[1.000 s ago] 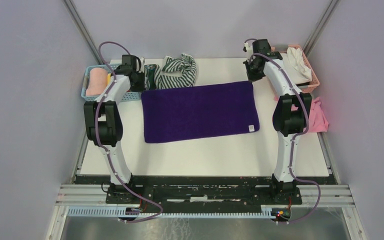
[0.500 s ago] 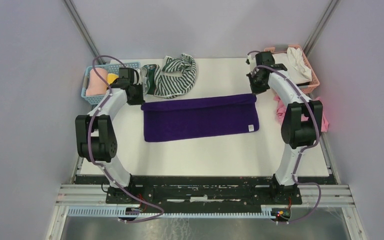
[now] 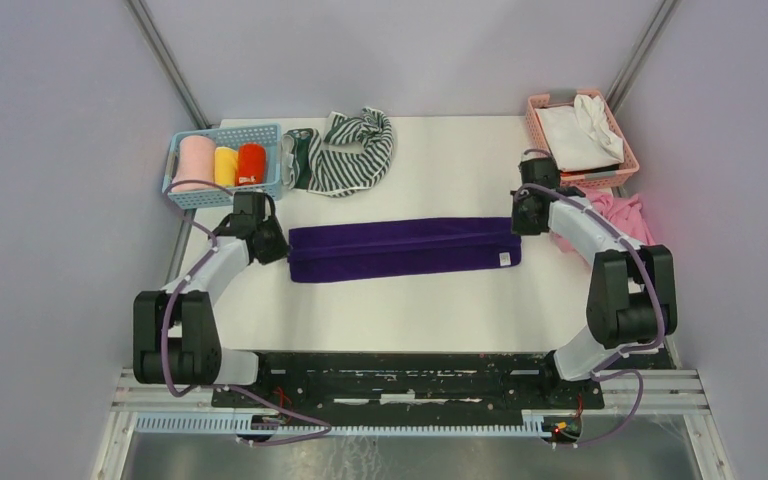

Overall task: Roll the towels
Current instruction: Fold the towel at the center of the board.

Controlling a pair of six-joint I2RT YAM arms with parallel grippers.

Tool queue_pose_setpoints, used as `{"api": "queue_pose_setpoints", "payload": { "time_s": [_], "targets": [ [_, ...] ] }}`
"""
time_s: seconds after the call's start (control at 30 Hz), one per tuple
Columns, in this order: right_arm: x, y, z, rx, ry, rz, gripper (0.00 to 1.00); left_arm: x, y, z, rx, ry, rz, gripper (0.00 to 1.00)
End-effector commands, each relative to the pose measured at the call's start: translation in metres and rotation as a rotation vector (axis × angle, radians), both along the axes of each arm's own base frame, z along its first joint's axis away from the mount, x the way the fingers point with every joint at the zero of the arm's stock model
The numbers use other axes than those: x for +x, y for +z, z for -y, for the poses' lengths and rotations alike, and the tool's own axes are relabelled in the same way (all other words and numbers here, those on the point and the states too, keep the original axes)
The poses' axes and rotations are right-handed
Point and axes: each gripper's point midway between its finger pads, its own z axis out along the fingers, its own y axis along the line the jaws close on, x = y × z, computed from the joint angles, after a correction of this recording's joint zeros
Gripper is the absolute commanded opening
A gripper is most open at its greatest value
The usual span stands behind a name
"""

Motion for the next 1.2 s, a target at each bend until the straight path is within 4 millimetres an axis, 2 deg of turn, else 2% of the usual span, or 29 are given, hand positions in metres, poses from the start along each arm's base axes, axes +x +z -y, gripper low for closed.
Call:
{"api": "queue_pose_setpoints", "payload": {
  "time_s": [0.0, 0.17, 0.3, 0.47, 0.57, 0.67, 0.8, 1.03, 1.17],
  "targets": [
    [0.005, -0.007, 0.003, 0.043, -0.104, 0.081, 0.00, 0.010, 0.008, -0.002, -0.072, 0.160, 0.109, 0.03],
    [-0.007, -0.024, 0.001, 0.043, -0.092, 0.031, 0.00, 0.002, -0.001, -0.008, -0.064, 0.223, 0.118, 0.03],
    [-0.011, -0.025, 0.004, 0.035, -0.109, 0.018, 0.00, -0.004, -0.005, -0.009, -0.081, 0.257, 0.126, 0.03],
    [0.004, 0.008, 0.004, 0.035, -0.093, 0.091, 0.00, 0.007, 0.019, -0.011, -0.074, 0.253, 0.177, 0.03],
    [0.005, 0.025, 0.003, 0.043, -0.090, 0.132, 0.00, 0.009, 0.031, -0.011, -0.071, 0.249, 0.199, 0.03],
    [0.000, 0.030, 0.003, 0.049, -0.091, 0.135, 0.01, 0.003, 0.032, -0.010, -0.075, 0.244, 0.194, 0.03],
    [-0.013, 0.017, 0.006, 0.038, -0.113, 0.104, 0.01, -0.011, 0.022, -0.009, -0.083, 0.248, 0.173, 0.03],
    [-0.032, -0.019, 0.009, 0.031, -0.153, 0.020, 0.01, -0.036, -0.022, -0.002, -0.129, 0.277, 0.088, 0.03],
    [-0.036, -0.034, 0.008, 0.041, -0.164, -0.016, 0.03, -0.042, -0.037, -0.005, -0.118, 0.301, 0.061, 0.03]
  ]
}}
